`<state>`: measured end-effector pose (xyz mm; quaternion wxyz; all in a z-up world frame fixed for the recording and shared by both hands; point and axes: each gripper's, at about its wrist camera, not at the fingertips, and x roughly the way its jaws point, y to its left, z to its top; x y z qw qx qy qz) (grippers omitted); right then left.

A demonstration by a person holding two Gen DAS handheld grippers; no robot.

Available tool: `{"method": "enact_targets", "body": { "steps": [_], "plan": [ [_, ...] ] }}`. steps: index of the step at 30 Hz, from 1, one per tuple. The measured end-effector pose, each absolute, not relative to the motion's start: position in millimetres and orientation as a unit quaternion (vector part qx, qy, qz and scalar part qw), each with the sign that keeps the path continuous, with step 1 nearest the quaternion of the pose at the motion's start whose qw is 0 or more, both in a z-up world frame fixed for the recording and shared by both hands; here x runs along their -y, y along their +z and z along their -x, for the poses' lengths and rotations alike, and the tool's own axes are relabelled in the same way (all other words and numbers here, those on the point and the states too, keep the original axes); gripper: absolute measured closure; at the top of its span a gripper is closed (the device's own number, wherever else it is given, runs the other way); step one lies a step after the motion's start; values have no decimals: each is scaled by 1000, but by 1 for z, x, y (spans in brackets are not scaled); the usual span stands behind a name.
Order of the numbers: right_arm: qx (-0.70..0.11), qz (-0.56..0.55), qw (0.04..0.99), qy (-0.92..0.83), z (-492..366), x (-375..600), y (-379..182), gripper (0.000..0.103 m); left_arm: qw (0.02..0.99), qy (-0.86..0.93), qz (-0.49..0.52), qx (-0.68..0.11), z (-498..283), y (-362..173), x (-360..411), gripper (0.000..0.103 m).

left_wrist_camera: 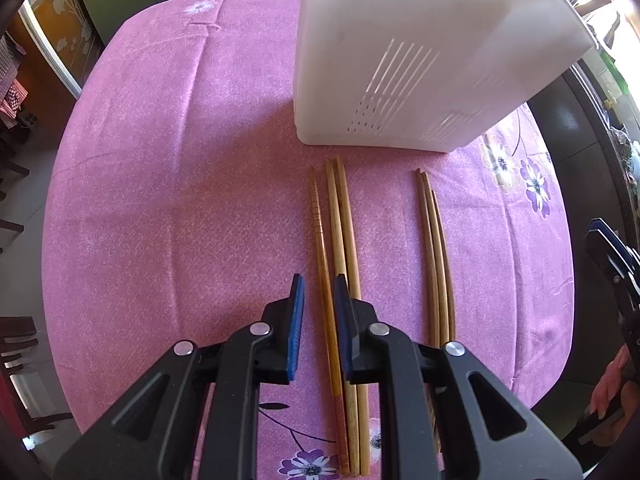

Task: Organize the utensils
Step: 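Move both grippers back to the remaining chopsticks on the table, then grasp a wooden chopstick with the left gripper while the right approaches another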

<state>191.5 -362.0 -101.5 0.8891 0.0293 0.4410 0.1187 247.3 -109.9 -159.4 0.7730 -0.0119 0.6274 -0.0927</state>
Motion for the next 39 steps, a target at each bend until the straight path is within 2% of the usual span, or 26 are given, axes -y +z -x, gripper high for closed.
{"method": "enact_targets", "body": {
  "steps": [16,19,24,39],
  "plan": [
    [-451,-34,884,121,-193,363,-109,80,766,-66,-30,-639,-256,-173,125,92],
    [-454,-27,882,125,-193,357,-110,75,766,-68,-30,-638,-257,-172,129,93],
    [-465,-15,876,129,-194,347,-114,74,771,-74,-5,-633,-256,-170,118,97],
    [-537,-33,825,172,-221,302,-147,76,853,-103,18,-512,-212,-75,76,97]
  ]
}}
